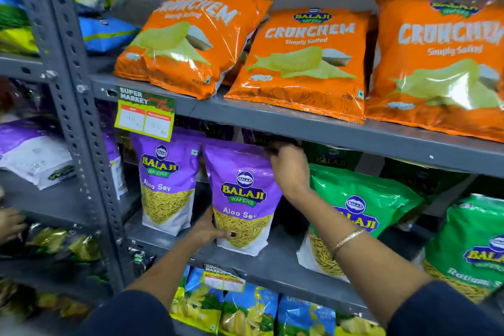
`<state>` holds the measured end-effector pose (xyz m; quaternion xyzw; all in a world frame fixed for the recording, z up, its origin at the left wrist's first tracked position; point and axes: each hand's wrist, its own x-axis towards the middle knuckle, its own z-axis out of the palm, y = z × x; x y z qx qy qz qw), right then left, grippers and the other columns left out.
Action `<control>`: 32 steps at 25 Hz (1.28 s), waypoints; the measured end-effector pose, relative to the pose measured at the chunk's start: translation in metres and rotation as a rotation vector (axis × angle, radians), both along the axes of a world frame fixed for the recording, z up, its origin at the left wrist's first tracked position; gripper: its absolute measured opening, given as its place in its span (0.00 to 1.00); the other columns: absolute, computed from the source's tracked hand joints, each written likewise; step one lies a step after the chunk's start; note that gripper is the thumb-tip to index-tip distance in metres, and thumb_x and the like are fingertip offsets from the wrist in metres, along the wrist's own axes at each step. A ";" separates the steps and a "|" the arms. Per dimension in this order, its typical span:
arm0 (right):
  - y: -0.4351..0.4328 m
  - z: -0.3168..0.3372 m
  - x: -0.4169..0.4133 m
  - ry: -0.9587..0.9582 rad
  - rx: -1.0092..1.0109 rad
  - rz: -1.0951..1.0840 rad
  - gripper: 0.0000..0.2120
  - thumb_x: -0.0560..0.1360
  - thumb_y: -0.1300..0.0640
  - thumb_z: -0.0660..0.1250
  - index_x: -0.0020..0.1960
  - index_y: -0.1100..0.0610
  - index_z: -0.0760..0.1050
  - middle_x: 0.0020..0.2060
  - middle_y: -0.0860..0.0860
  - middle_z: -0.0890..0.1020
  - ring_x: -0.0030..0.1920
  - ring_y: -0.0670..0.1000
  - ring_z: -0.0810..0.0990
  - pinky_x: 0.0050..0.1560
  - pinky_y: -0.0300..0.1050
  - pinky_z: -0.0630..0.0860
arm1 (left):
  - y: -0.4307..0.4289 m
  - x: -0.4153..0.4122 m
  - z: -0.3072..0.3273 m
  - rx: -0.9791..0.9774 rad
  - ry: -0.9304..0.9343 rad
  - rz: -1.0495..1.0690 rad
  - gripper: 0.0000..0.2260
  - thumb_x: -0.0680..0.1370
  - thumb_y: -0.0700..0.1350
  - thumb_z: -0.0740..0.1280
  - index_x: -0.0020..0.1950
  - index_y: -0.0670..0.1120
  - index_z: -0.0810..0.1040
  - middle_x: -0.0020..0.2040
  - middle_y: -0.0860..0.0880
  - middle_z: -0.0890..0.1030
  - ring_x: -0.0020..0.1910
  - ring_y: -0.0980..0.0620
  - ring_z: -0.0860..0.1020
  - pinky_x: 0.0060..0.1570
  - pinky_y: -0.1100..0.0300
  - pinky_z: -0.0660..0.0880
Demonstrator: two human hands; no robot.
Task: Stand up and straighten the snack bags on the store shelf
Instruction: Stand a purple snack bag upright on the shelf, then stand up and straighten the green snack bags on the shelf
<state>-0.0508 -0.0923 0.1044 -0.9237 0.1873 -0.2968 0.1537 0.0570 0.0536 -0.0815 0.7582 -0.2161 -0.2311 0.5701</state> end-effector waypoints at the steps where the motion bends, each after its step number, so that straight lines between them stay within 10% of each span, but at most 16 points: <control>1: 0.004 -0.008 -0.004 -0.105 -0.123 -0.047 0.11 0.73 0.57 0.65 0.53 0.58 0.79 0.50 0.62 0.83 0.52 0.63 0.79 0.52 0.53 0.73 | 0.000 0.003 -0.001 0.004 -0.013 -0.013 0.63 0.43 0.57 0.80 0.73 0.40 0.57 0.67 0.40 0.72 0.66 0.45 0.70 0.66 0.48 0.69; 5: 0.020 -0.077 -0.021 -0.187 -0.520 0.237 0.07 0.70 0.56 0.63 0.47 0.57 0.70 0.43 0.56 0.78 0.45 0.57 0.74 0.44 0.50 0.69 | 0.000 0.005 0.001 0.032 -0.029 -0.009 0.56 0.48 0.51 0.76 0.73 0.39 0.58 0.67 0.39 0.72 0.64 0.48 0.72 0.66 0.50 0.69; 9: -0.002 -0.150 -0.026 0.628 0.199 0.006 0.20 0.71 0.52 0.67 0.58 0.61 0.72 0.57 0.59 0.78 0.58 0.59 0.78 0.52 0.49 0.75 | 0.000 0.001 0.004 0.120 -0.050 -0.048 0.49 0.57 0.45 0.76 0.74 0.45 0.56 0.68 0.47 0.72 0.65 0.51 0.70 0.68 0.51 0.68; 14: -0.020 -0.184 -0.001 0.294 0.949 0.158 0.42 0.59 0.54 0.80 0.66 0.59 0.63 0.64 0.56 0.75 0.66 0.57 0.73 0.64 0.54 0.73 | 0.002 0.006 -0.001 0.159 -0.026 -0.032 0.45 0.61 0.42 0.77 0.73 0.46 0.59 0.68 0.45 0.73 0.66 0.48 0.71 0.68 0.49 0.69; 23: 0.004 -0.183 -0.004 0.229 0.999 0.152 0.37 0.64 0.56 0.77 0.66 0.60 0.62 0.63 0.55 0.74 0.64 0.55 0.73 0.65 0.53 0.72 | 0.009 -0.003 0.004 0.211 -0.021 0.010 0.34 0.71 0.35 0.71 0.72 0.42 0.58 0.67 0.43 0.72 0.66 0.45 0.71 0.56 0.60 0.67; 27: -0.007 -0.193 -0.032 0.312 0.819 0.064 0.12 0.68 0.57 0.74 0.45 0.59 0.72 0.36 0.53 0.78 0.36 0.50 0.78 0.34 0.38 0.72 | 0.014 -0.003 0.002 0.705 -0.027 -0.018 0.15 0.71 0.42 0.70 0.52 0.40 0.69 0.47 0.42 0.77 0.44 0.47 0.78 0.40 0.58 0.72; 30: -0.037 -0.195 -0.078 0.597 1.023 -0.102 0.17 0.74 0.64 0.65 0.28 0.59 0.66 0.11 0.49 0.71 0.11 0.44 0.69 0.16 0.32 0.64 | -0.011 -0.026 0.015 1.093 0.259 -0.407 0.13 0.78 0.49 0.62 0.36 0.45 0.68 0.26 0.50 0.75 0.22 0.57 0.76 0.31 0.64 0.75; 32: -0.074 -0.190 -0.111 0.837 1.085 -0.205 0.17 0.77 0.64 0.59 0.29 0.59 0.64 0.10 0.50 0.69 0.10 0.44 0.67 0.17 0.35 0.66 | -0.048 -0.050 0.024 1.038 0.240 -0.518 0.12 0.78 0.48 0.60 0.38 0.42 0.69 0.29 0.49 0.75 0.23 0.56 0.78 0.27 0.63 0.76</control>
